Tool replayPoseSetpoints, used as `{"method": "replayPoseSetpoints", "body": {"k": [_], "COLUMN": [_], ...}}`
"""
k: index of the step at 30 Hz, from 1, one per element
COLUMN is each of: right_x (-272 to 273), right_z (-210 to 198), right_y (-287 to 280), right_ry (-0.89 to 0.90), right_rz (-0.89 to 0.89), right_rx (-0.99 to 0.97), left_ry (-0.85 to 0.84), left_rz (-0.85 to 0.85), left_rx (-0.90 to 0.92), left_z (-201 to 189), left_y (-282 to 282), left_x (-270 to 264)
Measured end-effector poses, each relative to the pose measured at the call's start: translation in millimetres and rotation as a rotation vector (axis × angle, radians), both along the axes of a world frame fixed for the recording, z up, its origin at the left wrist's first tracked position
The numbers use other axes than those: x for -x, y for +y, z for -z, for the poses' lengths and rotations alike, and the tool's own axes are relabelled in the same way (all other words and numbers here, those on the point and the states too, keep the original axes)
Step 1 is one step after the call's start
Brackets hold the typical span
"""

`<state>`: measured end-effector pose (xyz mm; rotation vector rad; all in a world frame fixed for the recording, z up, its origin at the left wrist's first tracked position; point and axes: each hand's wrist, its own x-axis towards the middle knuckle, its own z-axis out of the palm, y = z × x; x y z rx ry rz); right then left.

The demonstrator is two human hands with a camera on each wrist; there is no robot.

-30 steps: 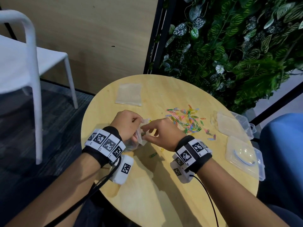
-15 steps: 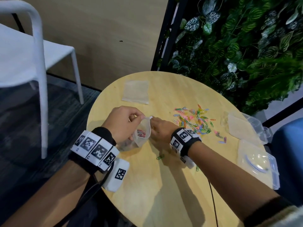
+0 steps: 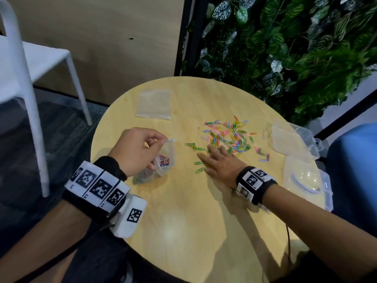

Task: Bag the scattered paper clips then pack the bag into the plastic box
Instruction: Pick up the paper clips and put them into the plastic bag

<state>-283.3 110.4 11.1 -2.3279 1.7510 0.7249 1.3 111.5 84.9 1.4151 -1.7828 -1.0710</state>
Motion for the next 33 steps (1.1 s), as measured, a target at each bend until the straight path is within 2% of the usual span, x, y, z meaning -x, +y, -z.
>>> {"method": "replayPoseSetpoints", "body": {"k": [5, 8, 11, 13, 15, 18, 20, 22, 25, 29, 33], "right_x": [7.9, 6.0, 15.1, 22.4, 27.0, 14.7, -2.1, -24.0, -56.9, -82.9, -94.9], "right_z": [7.9, 1.3, -11.7, -22.0, -30.4, -51.6, -63.4, -72.7, -74.0, -65.9, -63.4], "right_y": [4.8, 6.1, -0.6, -4.8, -6.7, -0.5, 4.5, 8.7, 10.8, 9.7, 6.6], "right_ry": [-0.143, -0.166, -0.335, -0.478, -0.758, -1.47, -1.788, -1.935, -1.926, -1.663, -1.556], "right_rz": [-0.059, -0.038, 0.17, 0.368, 0.624, 0.98, 1.056, 1.061, 1.019, 0.952, 0.912], "right_rx": [0.202, 0.243, 0.253, 0.333, 0.394, 0.221, 0.021, -0.156, -0.284, -0.192, -0.209], "left_ry": [0.012, 0.008, -0.016, -0.03, -0.03, -0.014, -0.023, -0.024, -0.023, 0.018, 0.016], "left_rz": [-0.03, -0.02, -0.004, 0.008, 0.009, -0.009, -0.004, -0.001, 0.008, 0.003, 0.006], "left_rx": [-0.026, -0.051, -0.1, -0.12, -0.125, -0.141, -0.139, -0.131, -0.11, -0.111, -0.103], "left_z": [-3.7, -4.2, -2.5, -1.0, 0.0, 0.5, 1.3, 1.0, -1.2, -2.8, -2.5], "left_y": [-1.6, 0.3, 3.9, 5.4, 5.3, 3.5, 2.3, 1.3, 0.4, 2.6, 2.3], "left_x": [7.2, 12.2, 18.7, 23.1, 26.8, 30.7, 33.1, 35.0, 37.6, 39.9, 39.9]}}
